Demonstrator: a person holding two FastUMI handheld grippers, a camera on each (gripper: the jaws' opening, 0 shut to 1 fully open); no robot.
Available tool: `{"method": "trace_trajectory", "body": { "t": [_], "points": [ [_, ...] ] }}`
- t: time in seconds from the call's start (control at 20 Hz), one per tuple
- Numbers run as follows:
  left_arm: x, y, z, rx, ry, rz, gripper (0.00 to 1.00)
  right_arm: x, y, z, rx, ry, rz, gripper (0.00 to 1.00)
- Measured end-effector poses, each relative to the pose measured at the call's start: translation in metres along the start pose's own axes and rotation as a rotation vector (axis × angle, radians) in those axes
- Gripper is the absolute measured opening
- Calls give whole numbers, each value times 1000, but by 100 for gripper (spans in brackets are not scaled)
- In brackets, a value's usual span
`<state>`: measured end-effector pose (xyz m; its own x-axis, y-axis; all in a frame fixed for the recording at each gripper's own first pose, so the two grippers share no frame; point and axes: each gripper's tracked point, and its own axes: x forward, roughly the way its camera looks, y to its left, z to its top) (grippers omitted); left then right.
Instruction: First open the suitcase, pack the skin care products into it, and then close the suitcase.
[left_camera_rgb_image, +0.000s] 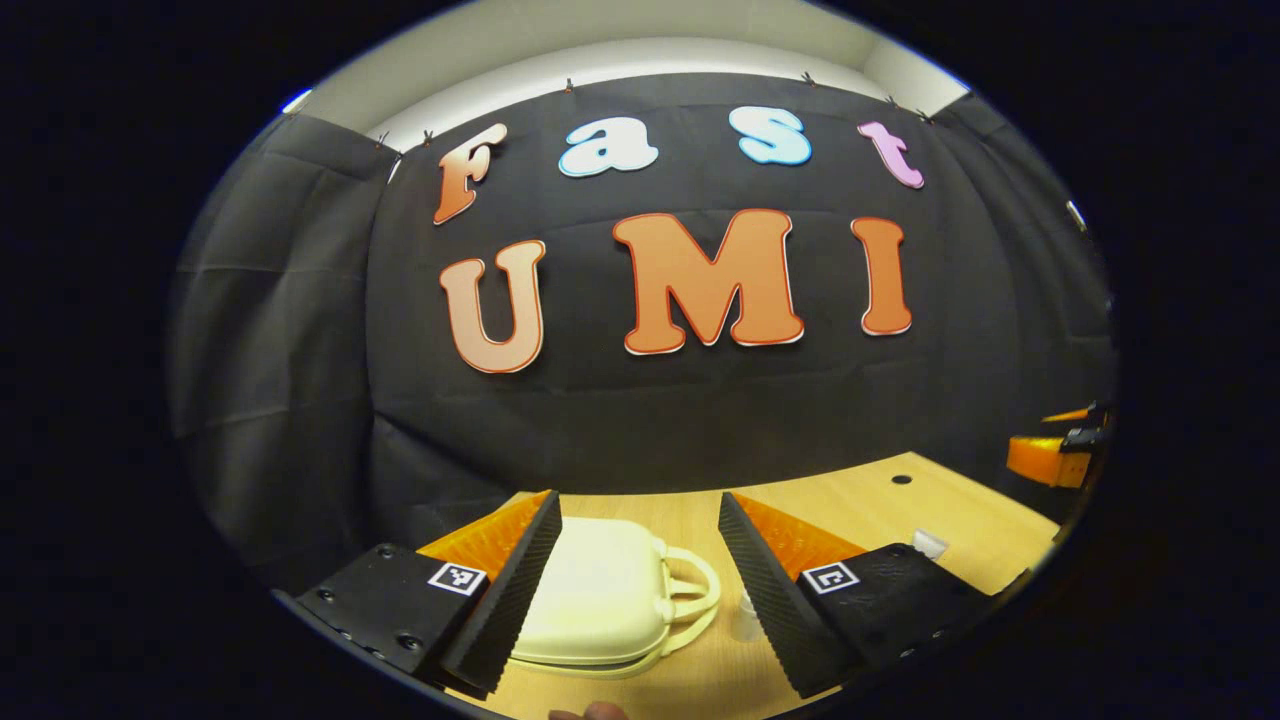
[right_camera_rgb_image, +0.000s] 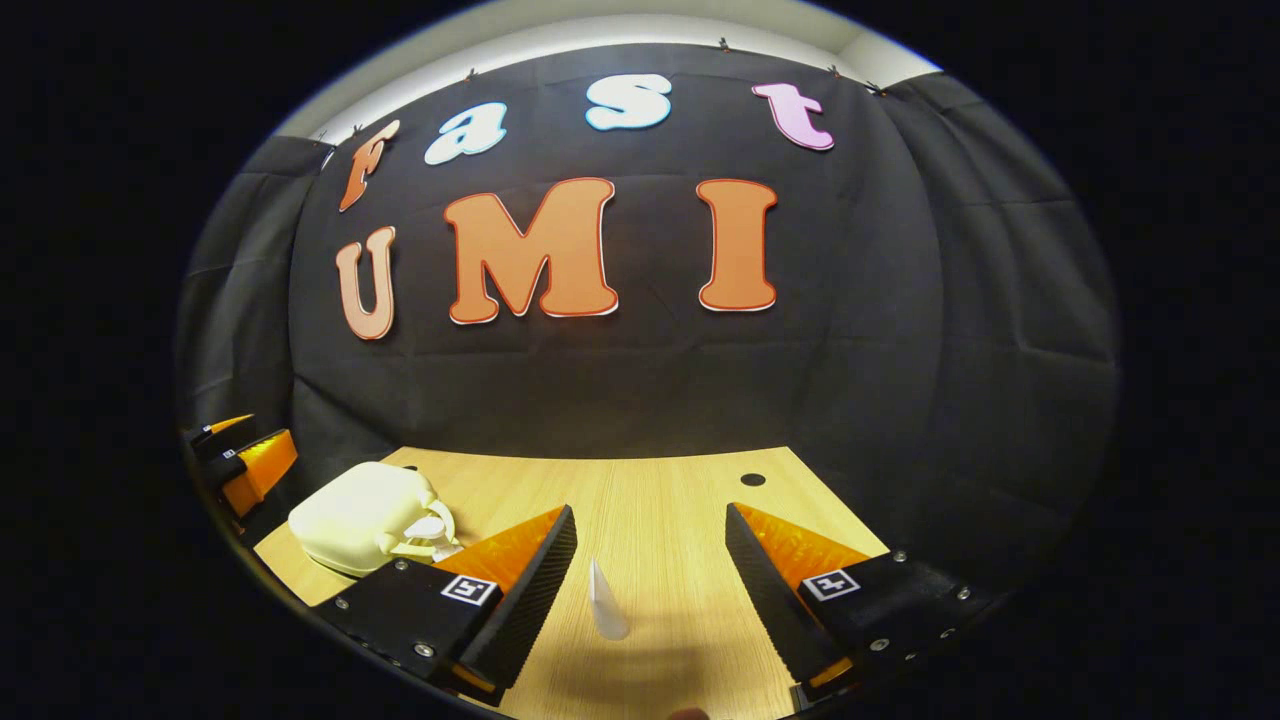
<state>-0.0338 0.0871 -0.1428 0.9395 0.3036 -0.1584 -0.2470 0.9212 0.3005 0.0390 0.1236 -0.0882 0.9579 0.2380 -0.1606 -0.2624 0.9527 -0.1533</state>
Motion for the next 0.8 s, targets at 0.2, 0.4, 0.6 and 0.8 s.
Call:
{"method": "trace_trajectory", "body": {
  "t": [0.2,0.4,0.6,0.8],
  "points": [
    [13,-8,-16,266,25,-16,99,-2,-8,-9,31,25,-25,95],
    [20,-36,-49,530,53,-96,99,-9,-34,-28,16,61,-87,95],
    [32,-62,-93,728,111,-163,99,-15,-66,-45,59,102,-160,95],
    [57,-83,-126,907,146,-217,99,-22,-95,-57,92,123,-230,95]
  ]
}}
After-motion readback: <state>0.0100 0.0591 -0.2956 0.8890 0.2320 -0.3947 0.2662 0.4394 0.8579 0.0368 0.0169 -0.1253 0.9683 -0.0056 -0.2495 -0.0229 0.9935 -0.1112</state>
